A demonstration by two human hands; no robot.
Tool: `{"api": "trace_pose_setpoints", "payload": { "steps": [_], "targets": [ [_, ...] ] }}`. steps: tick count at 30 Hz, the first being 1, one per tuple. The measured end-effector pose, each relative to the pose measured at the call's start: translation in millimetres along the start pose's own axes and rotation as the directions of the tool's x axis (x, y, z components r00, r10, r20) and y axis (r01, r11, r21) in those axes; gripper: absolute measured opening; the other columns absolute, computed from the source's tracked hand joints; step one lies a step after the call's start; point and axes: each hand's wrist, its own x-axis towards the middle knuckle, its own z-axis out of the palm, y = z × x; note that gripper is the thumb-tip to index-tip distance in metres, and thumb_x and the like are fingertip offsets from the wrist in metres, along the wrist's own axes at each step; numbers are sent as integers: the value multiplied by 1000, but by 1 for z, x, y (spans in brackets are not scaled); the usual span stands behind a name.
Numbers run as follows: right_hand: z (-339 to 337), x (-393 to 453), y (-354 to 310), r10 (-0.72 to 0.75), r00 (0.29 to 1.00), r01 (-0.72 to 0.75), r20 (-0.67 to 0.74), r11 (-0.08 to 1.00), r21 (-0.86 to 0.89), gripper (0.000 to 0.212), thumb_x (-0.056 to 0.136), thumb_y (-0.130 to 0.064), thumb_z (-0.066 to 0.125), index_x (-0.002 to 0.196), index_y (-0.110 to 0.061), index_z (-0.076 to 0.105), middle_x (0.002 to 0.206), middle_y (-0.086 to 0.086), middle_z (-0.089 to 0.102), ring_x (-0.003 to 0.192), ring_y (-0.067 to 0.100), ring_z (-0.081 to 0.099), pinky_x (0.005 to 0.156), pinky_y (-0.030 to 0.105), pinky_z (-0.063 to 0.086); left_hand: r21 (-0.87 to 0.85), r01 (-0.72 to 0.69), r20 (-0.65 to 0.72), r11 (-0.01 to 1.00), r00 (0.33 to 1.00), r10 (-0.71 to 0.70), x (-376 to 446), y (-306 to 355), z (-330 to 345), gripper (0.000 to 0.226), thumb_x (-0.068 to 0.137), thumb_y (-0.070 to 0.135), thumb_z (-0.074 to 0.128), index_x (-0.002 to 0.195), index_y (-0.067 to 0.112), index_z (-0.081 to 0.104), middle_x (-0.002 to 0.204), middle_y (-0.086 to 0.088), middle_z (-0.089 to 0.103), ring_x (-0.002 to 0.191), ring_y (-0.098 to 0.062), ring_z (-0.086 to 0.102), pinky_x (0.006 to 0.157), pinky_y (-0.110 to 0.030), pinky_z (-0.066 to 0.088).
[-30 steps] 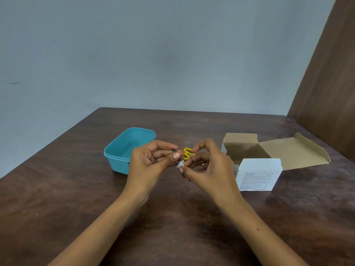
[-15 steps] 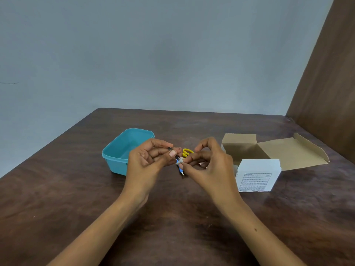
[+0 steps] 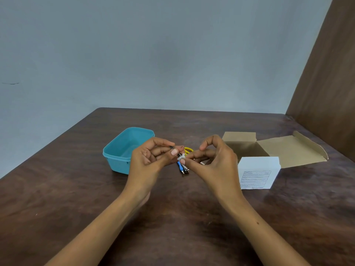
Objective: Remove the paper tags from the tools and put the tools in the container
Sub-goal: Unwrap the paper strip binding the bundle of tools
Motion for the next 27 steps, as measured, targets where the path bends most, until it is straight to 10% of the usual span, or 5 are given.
{"api": "trace_pose_setpoints", "payload": {
  "steps": [8,27],
  "targets": [
    [10,-5,6,-85,996,77,-35,980,-182,41,66,-17,80,77,-26,41,66,-14,68,55,7,63,55,36,54,13,-21,-19,1000,1000,22,-1,-1,-1,13,75,0,66,86,5,62,86,-16,74,89,-25,72,72,-27,58],
    [-5,-1,-4,83,994,-91,69,988,124,48,66,-2,84,75,-16,38,67,5,73,42,-1,55,43,9,39,-34,-9,-9,999,1000,8,-1,5,0,20,74,4,64,92,0,59,84,-12,75,88,-24,72,70,-25,57]
  ]
}}
